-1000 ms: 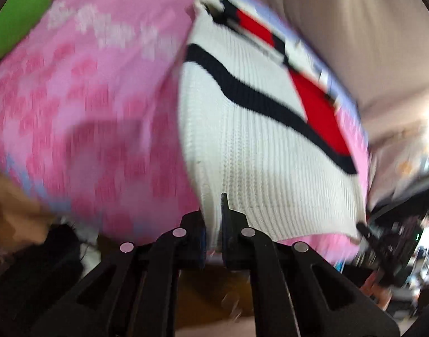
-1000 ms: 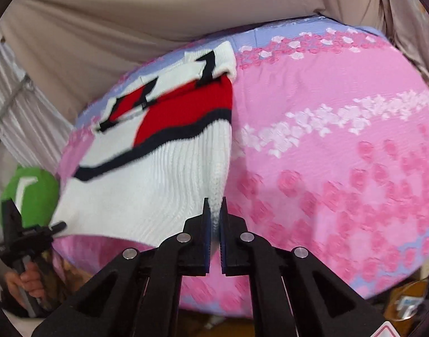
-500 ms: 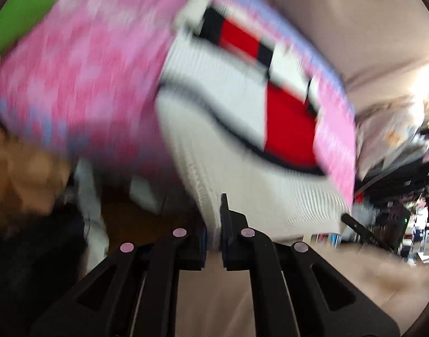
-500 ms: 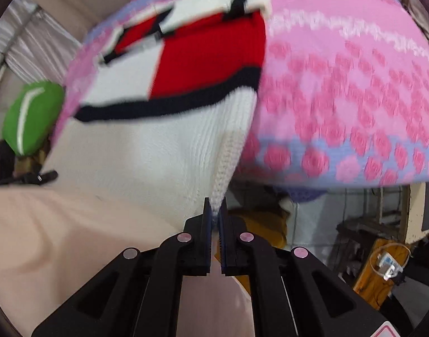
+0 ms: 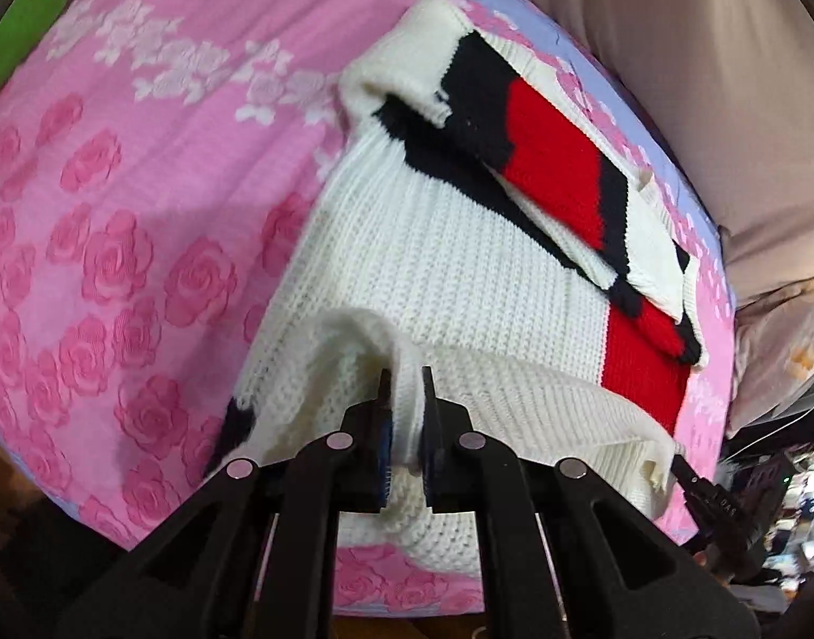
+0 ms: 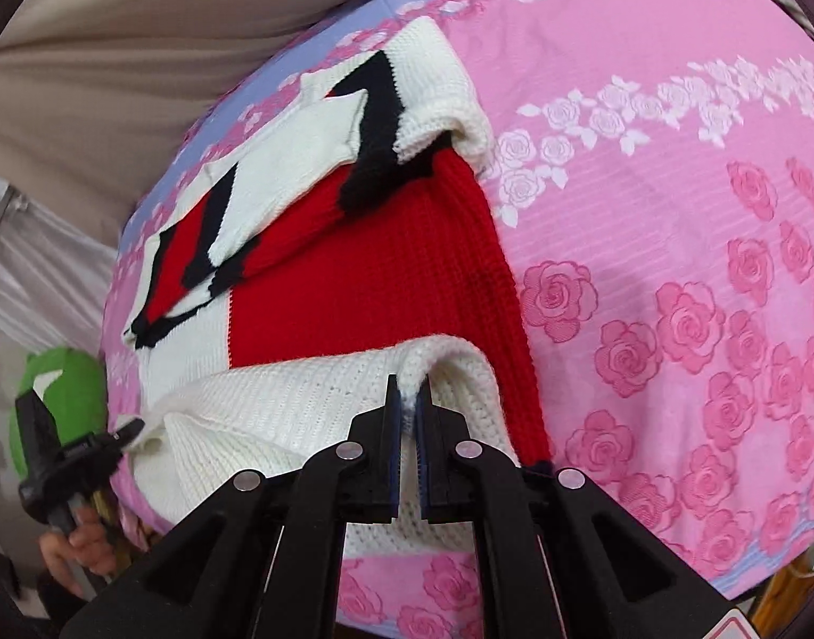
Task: Fold small clothes
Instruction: 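Fold the hem up toward the collar with both tools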
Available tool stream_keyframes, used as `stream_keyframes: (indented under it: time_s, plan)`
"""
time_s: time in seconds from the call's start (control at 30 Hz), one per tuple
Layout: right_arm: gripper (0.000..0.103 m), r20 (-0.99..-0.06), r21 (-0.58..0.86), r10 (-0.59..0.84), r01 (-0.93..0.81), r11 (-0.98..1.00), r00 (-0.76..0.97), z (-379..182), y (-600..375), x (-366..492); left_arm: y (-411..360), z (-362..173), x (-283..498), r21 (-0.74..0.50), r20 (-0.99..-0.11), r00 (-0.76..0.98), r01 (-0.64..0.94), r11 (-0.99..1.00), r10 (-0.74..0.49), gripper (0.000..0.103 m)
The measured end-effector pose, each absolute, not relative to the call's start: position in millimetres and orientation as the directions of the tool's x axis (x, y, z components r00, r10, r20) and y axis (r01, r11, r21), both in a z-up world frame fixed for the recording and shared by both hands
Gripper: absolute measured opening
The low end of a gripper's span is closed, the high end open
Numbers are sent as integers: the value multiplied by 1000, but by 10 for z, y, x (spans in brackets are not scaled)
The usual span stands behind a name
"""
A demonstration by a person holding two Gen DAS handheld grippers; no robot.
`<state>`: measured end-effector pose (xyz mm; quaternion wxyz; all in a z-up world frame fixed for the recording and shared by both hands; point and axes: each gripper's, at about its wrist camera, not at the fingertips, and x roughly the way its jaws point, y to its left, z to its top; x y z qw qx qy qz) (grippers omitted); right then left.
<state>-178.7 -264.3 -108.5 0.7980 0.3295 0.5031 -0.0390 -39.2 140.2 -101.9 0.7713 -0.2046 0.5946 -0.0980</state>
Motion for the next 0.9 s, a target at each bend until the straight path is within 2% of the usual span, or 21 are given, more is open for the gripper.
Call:
stream_keyframes:
  time_s: [0.13,0.3,0.43,0.53,0.57,0.6,0.63,0.67,0.73,0.77,0.8,0.83,0.87,0.9]
  plan:
    - [4,-798,526,273,398,752,537,-933,-2671,-1912,1521,-731,-474,-492,-837,330,-104,864,-437,7]
    - [4,-679,644,293,354,678,673,-358,-2845,-2005,1493,-174,-147,-542,-767,432,-42,839,-474,7]
    - [4,-630,658,286,301,691,722,-20,-2969,-1560,1256,68,450,-500,-754,489,8,866,-440,7]
    - [4,-636,616,257,279,736,728,113,-3042,-1037,1111,32,932,-489,-754,506,-5,872,-419,11]
    - [5,-646,601,245,284,747,723,108,-3069,-883,1080,-27,1092,-476,-757,519,-24,879,-396,19]
    - [7,-655,583,224,294,758,721,81,-3086,-678,1073,-79,1218,-438,-771,536,-51,898,-345,38]
    - [9,-657,575,220,291,765,721,24,-3100,-555,1057,-110,1281,-405,-779,548,-71,912,-303,49]
    - [15,-669,547,188,305,779,719,-29,-3105,-432,1082,-142,1327,-368,-794,551,-97,925,-258,59]
    - [25,-714,451,81,369,813,695,-100,-3136,-269,1203,-146,1289,-379,-794,548,-109,919,-262,60]
    - [27,-722,431,56,385,816,690,-104,-3144,-270,1258,-130,1222,-406,-779,554,-90,909,-293,66]
    - [29,-714,432,46,389,814,698,-76,-3148,-322,1306,-119,1140,-407,-772,560,-75,910,-300,79]
    - [39,-703,433,46,376,819,710,-49,-3140,-392,1338,-137,1094,-393,-772,565,-67,917,-290,83]
    - [55,-698,419,40,363,832,715,-28,-3121,-466,1359,-160,1059,-374,-775,567,-57,926,-278,85]
    - [60,-698,387,24,349,853,716,-22,-3066,-542,1347,-226,1049,-351,-787,552,-37,936,-273,86]
